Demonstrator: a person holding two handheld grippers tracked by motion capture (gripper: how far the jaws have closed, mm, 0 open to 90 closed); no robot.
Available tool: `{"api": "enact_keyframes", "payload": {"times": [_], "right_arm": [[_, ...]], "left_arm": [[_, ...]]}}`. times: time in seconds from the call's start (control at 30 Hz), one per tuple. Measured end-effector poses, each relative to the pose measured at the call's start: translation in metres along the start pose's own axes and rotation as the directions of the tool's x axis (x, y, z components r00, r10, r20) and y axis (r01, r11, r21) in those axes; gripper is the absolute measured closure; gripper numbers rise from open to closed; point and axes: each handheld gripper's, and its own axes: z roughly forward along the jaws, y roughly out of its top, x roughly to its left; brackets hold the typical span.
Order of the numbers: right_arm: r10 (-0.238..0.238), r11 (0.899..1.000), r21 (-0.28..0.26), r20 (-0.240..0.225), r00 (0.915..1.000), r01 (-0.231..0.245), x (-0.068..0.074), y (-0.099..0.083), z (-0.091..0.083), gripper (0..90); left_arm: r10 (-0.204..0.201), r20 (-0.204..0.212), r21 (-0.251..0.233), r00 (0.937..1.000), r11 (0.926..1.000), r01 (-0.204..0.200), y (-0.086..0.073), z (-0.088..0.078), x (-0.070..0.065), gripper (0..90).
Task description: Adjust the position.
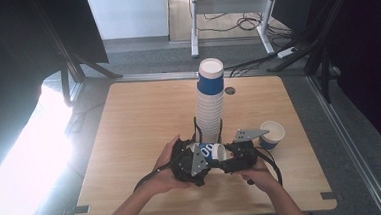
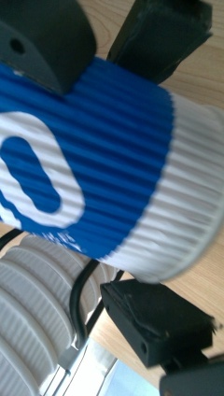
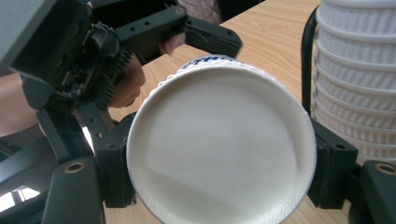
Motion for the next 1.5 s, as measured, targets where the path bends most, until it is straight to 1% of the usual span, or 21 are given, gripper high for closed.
{"api": "enact_keyframes", "payload": {"times": [0.07, 0.13, 0.37, 0.43, 0.5, 0.53, 0.6, 0.63, 0.73, 0.83, 0.93, 1.13, 1.17, 1.23, 1.3, 1.37, 1.4, 1.47, 1.5], "right_arm": [[0.0, 1.0, 0.003, -0.001, 1.0, 0.0, 0.001, 0.0, 0.0, 26.8], [0.003, 1.0, 0.011, 0.002, 1.0, -0.003, 0.0, 0.0, 0.0, 26.6], [0.015, 1.0, 0.026, -0.006, 0.9999, -0.015, -0.002, 0.0, 0.002, 26.1], [0.019, 0.999, 0.036, -0.011, 0.9998, -0.019, -0.003, 0.0, 0.003, 26.3], [0.018, 0.999, 0.041, -0.011, 0.9998, -0.017, -0.003, 0.001, 0.004, 26.5], [0.021, 0.999, 0.044, -0.012, 0.9997, -0.021, -0.002, 0.001, 0.004, 26.6], [0.022, 0.998, 0.055, -0.02, 0.9996, -0.021, -0.002, 0.001, 0.006, 26.6], [0.017, 0.998, 0.06, -0.018, 0.9997, -0.016, -0.001, 0.001, 0.007, 26.6], [0.007, 0.998, 0.059, -0.012, 0.9999, -0.007, -0.001, 0.001, 0.009, 26.5], [0.019, 0.998, 0.057, -0.014, 0.9997, -0.019, -0.002, 0.001, 0.008, 26.5], [0.012, 0.998, 0.066, -0.011, 0.9999, -0.012, -0.002, 0.002, 0.008, 26.2], [0.024, 0.997, 0.071, -0.021, 0.9995, -0.022, -0.003, 0.002, 0.008, 25.3], [0.021, 0.997, 0.077, -0.018, 0.9996, -0.019, -0.002, 0.003, 0.008, 24.7], [0.006, 0.995, 0.099, -0.004, 1.0, -0.005, -0.001, 0.004, 0.008, 20.5], [-0.011, 0.993, 0.12, -0.002, 0.9999, 0.011, -0.001, 0.008, 0.006, 19.3], [-0.03, 0.99, 0.137, 0.002, 0.9995, 0.03, 0.0, 0.012, 0.003, 18.8], [-0.041, 0.988, 0.151, 0.0, 0.9991, 0.041, 0.001, 0.016, 0.001, 18.6], [-0.067, 0.98, 0.19, 0.003, 0.9977, 0.065, 0.001, 0.024, -0.003, 18.2], [-0.08, 0.973, 0.219, 0.004, 0.9968, 0.077, 0.0, 0.029, -0.006, 18.3]], "left_arm": [[0.016, -0.014, 0.006, 0.9998, 0.9999, -0.015, 0.0, 0.001, -0.001, 8.4], [0.016, -0.006, 0.004, 0.9998, 0.9999, -0.016, -0.001, 0.002, -0.001, 9.5], [0.034, -0.004, 0.006, 0.9994, 0.9994, -0.034, -0.003, 0.003, -0.002, 10.9], [0.034, -0.006, 0.002, 0.9994, 0.9994, -0.034, -0.005, 0.003, -0.002, 10.5], [0.024, -0.006, -0.005, 0.9997, 0.9997, -0.024, -0.006, 0.003, -0.002, 9.2], [0.019, 0.0, -0.002, 0.9998, 0.9998, -0.019, -0.005, 0.004, -0.001, 8.3], [0.022, 0.005, 0.002, 0.9998, 0.9998, -0.022, -0.005, 0.004, -0.002, 4.8], [0.025, 0.013, 0.0, 0.9996, 0.9997, -0.025, -0.005, 0.004, -0.003, 6.7], [0.027, 0.014, -0.001, 0.9995, 0.9996, -0.027, -0.005, 0.004, -0.004, 14.5], [0.027, 0.015, 0.001, 0.9995, 0.9996, -0.027, -0.005, 0.003, -0.005, 16.0], [0.032, 0.018, 0.004, 0.9993, 0.9995, -0.032, -0.005, 0.004, -0.005, 17.0], [0.047, 0.027, 0.004, 0.9986, 0.9989, -0.047, -0.005, 0.002, -0.003, 18.5], [0.049, 0.023, 0.005, 0.9985, 0.9988, -0.049, -0.006, 0.002, -0.003, 18.6], [0.048, 0.025, 0.005, 0.9985, 0.9988, -0.048, -0.006, 0.002, -0.002, 18.7], [0.046, 0.024, 0.003, 0.9987, 0.999, -0.046, -0.007, 0.001, -0.002, 18.6], [0.064, 0.019, 0.011, 0.9978, 0.9979, -0.064, -0.008, 0.001, -0.002, 18.6], [0.069, 0.015, 0.014, 0.9975, 0.9975, -0.069, -0.009, 0.002, -0.003, 18.7], [0.085, 0.008, 0.025, 0.9963, 0.996, -0.085, -0.01, 0.002, -0.004, 18.6], [0.086, 0.003, 0.021, 0.9963, 0.9961, -0.086, -0.01, 0.003, -0.005, 18.7]]}}
